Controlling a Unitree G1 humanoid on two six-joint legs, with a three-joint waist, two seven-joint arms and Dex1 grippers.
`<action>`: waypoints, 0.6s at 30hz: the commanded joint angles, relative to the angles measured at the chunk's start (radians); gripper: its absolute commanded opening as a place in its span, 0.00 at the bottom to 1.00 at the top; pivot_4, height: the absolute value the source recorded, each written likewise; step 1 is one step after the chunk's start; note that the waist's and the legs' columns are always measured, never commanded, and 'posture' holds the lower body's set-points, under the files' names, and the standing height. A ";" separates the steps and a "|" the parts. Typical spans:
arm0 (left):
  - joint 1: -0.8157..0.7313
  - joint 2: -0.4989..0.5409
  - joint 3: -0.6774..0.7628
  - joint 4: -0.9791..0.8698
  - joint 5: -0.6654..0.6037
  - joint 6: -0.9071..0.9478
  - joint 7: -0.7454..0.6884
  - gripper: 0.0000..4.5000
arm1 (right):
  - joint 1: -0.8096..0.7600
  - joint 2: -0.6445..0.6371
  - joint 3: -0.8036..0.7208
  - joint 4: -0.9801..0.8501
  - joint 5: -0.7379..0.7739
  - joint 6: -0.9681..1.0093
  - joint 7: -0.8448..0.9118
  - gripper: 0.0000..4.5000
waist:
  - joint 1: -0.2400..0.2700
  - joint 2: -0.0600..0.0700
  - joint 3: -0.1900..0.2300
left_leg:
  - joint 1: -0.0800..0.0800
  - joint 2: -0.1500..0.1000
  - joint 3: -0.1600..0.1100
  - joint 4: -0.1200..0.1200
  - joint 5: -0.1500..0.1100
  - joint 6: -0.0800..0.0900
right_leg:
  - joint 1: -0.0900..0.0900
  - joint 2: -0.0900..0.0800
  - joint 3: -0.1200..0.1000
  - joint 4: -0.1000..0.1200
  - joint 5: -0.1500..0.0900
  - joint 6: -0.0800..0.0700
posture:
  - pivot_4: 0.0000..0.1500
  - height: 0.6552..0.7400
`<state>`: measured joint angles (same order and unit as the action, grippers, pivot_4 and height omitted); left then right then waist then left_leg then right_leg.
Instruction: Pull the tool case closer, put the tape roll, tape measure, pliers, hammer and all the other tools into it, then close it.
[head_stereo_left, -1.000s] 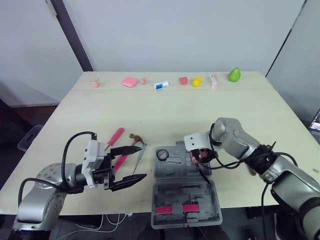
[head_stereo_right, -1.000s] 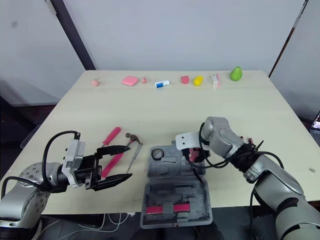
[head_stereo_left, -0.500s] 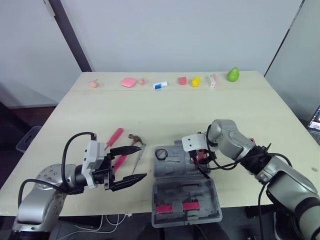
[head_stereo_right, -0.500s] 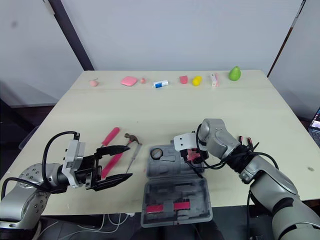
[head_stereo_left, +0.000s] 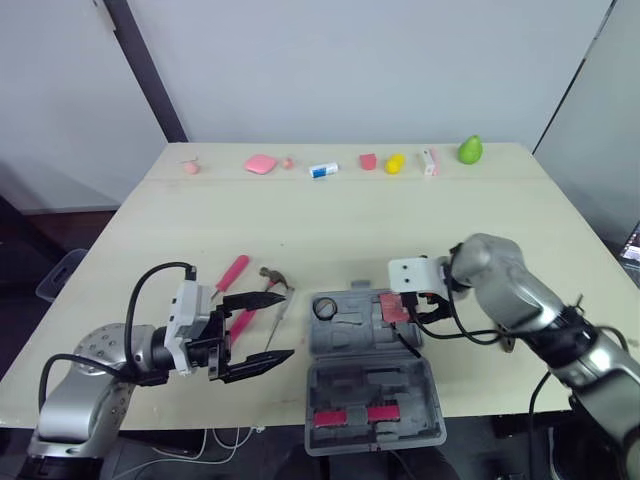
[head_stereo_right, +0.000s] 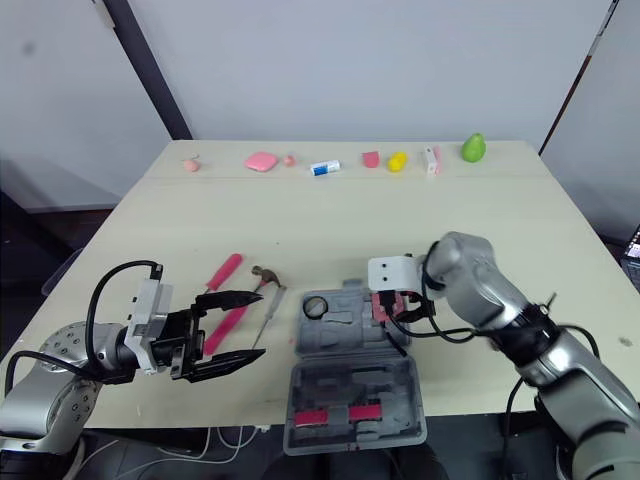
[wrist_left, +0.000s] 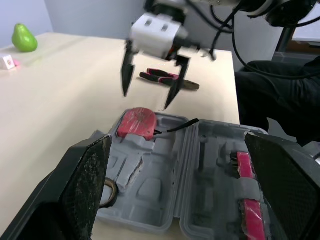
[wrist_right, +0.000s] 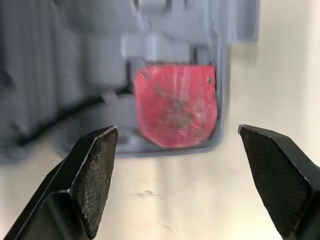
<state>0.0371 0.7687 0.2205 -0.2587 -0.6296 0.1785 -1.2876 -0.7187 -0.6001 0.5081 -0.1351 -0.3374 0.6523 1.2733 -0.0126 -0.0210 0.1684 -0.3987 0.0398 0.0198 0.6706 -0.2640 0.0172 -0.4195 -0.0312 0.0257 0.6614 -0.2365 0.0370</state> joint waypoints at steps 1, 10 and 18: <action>0.008 0.006 0.024 -0.007 -0.006 -0.019 -0.010 1.00 | 0.112 0.036 -0.169 -0.084 0.095 -0.001 -0.127 0.90 | -0.002 0.000 0.000 | 0.000 0.000 0.000 0.000 0.000 0.000 | 0.000 0.000 0.000 0.000 0.000 0.000 | 1.00 1.00; 0.015 0.012 0.023 -0.008 -0.011 -0.014 -0.016 1.00 | 0.285 0.161 -0.367 -0.057 0.288 -0.144 -0.322 0.38 | -0.002 0.000 0.000 | 0.001 0.000 0.001 0.000 0.000 0.000 | 0.000 0.000 0.001 0.000 0.000 0.000 | 1.00 1.00; -0.012 0.022 0.018 0.000 -0.009 -0.003 -0.019 1.00 | 0.344 0.249 -0.388 0.115 0.386 -0.380 -0.401 0.27 | -0.003 0.000 0.000 | 0.001 0.000 0.001 0.000 0.000 0.000 | 0.000 0.001 0.001 0.000 0.000 0.000 | 1.00 1.00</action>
<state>0.0327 0.7815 0.2264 -0.2542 -0.6303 0.1761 -1.3041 -0.3745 -0.3538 0.1525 -0.0209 0.0175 0.3271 0.8841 -0.0154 -0.0209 0.1684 -0.3980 0.0399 0.0206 0.6707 -0.2639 0.0172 -0.4194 -0.0305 0.0270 0.6615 -0.2366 0.0372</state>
